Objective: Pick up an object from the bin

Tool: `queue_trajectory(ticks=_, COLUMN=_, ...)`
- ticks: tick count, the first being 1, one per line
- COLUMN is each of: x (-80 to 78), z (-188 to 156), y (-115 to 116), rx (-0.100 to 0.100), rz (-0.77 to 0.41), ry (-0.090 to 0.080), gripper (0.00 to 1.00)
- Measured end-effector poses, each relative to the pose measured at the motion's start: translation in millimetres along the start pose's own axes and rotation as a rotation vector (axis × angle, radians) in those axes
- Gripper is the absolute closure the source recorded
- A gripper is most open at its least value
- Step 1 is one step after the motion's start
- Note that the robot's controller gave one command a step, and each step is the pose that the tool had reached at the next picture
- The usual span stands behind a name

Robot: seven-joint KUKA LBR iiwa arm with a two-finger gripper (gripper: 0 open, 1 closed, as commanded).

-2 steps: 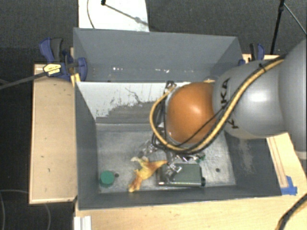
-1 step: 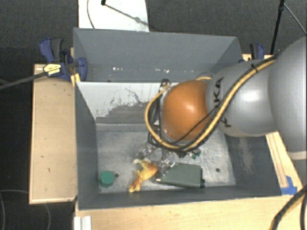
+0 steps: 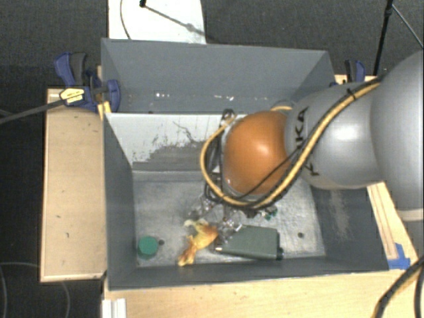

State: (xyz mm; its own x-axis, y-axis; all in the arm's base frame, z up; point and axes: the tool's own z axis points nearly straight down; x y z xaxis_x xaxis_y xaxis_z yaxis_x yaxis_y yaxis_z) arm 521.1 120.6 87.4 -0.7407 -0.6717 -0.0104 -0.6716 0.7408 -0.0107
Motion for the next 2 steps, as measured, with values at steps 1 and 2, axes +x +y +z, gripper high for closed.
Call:
queue_trajectory(ticks=1, x=1.6, z=-2.0, y=0.3, rx=0.000, rz=0.000, ry=-0.002, gripper=1.00)
queue_trajectory(ticks=2, x=2.1, z=-6.3, y=0.2, rx=-0.001, rz=0.002, ry=-0.007, gripper=1.00)
